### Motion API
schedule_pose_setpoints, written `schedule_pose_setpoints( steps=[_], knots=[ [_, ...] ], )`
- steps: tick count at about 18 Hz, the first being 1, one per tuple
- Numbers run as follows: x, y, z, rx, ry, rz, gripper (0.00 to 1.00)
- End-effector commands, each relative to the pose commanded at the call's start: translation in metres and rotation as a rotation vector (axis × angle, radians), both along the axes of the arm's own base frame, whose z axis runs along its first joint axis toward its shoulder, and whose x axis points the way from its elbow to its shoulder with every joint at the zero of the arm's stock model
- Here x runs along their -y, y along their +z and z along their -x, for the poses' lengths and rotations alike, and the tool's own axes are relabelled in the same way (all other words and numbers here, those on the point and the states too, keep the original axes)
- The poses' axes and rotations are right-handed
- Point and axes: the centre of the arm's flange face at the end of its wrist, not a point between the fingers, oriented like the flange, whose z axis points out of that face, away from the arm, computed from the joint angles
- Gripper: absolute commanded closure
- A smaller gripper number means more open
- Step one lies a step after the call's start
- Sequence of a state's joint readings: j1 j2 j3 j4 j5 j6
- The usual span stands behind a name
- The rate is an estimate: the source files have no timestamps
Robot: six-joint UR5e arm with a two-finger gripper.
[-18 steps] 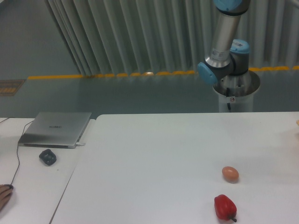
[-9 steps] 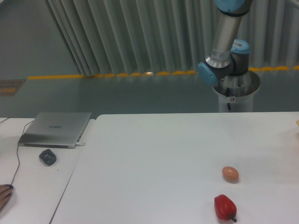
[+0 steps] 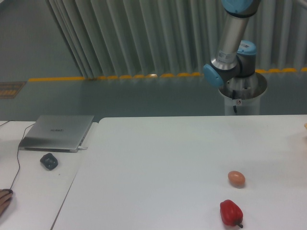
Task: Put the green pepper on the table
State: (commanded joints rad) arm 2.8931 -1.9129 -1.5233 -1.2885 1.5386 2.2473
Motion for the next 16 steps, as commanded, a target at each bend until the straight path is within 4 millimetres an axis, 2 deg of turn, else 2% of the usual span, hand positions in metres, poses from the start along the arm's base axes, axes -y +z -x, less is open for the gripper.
schedule_pose_setpoints(
  steps=[3, 6, 11, 16],
  knots=[
    [0.0, 0.01, 0.002, -0.011, 0.003, -0.001, 0.48],
    [-0.009, 0.022, -0.003, 0.01, 0.03, 0.003, 0.48],
    [-0.042, 0.051, -0.018, 0.034, 0.095, 0.003, 0.48],
    [-0.095, 0.066, -0.054, 0.035, 0.207, -0.011, 0.48]
  ],
)
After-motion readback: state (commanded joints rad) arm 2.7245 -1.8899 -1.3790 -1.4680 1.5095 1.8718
